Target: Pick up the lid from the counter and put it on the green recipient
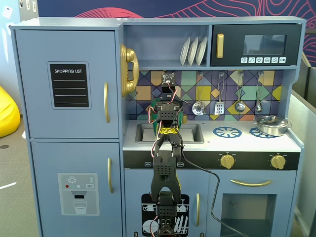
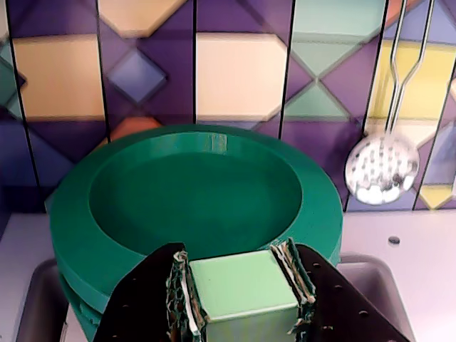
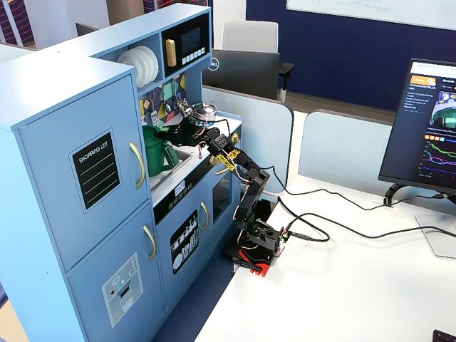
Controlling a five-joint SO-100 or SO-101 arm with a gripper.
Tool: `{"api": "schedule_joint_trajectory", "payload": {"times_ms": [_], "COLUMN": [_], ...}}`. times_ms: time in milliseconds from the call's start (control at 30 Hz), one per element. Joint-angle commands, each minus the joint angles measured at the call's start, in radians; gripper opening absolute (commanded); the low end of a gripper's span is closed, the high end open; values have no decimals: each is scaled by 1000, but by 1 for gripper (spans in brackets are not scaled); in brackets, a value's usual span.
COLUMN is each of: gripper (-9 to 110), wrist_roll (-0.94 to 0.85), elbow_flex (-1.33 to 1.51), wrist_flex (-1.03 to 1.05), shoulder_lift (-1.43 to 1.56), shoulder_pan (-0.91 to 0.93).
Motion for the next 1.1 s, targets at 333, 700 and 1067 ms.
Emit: {"api": "schedule_joint_trajectory", "payload": {"times_ms": [333,700,1067], "gripper": [0,37,40], "wrist_roll": [-5,84,-37], "elbow_flex": [64,26,247], "wrist_flex": [14,-48,218], "shoulder_lift": [118,121,503], "shoulder_pan": [-8,9,-28]}}
